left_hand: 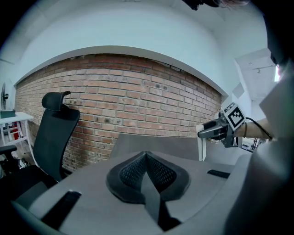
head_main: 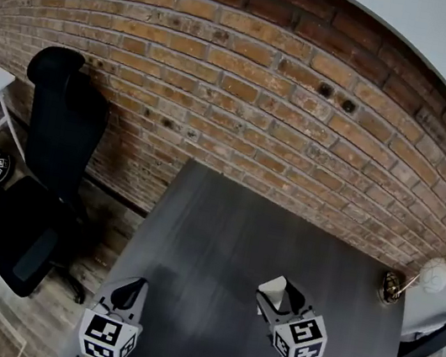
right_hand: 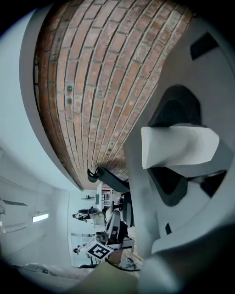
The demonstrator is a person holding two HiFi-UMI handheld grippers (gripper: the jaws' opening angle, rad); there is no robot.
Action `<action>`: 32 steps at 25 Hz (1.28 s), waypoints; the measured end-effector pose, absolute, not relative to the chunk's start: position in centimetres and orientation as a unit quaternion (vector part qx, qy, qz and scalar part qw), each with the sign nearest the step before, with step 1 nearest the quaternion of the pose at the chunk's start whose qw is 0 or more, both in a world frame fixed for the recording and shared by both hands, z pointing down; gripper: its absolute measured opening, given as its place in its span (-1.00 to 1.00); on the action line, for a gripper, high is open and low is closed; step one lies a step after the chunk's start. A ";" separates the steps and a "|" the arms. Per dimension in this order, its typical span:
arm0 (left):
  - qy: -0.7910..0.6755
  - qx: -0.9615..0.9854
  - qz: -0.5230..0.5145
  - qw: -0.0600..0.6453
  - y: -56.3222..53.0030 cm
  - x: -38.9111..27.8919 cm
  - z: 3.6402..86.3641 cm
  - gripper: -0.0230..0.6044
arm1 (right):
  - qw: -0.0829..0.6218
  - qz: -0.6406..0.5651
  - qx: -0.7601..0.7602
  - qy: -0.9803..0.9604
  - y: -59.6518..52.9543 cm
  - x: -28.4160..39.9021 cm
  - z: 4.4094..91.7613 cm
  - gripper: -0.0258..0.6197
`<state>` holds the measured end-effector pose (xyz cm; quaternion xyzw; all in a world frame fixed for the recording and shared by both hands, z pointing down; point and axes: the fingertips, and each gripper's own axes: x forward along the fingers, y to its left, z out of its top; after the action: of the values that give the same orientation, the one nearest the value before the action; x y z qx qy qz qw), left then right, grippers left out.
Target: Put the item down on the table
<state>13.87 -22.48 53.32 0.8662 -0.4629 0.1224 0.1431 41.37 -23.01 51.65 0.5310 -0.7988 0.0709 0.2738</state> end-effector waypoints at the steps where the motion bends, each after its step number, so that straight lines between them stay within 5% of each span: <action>1: -0.464 0.865 0.122 0.146 -22.6 13.9 53.6 -0.88 | 0.280 0.067 0.522 -0.803 -23.3 41.4 51.9 -0.01; 32: -0.448 0.867 0.143 0.166 -25.0 14.2 56.4 -0.88 | 0.368 0.023 0.393 -0.842 -27.3 35.5 56.1 -0.01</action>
<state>14.17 -24.96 56.40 0.8670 -0.4475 0.1425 0.1663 35.48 -27.31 56.12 0.3931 -0.8422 0.0228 0.3684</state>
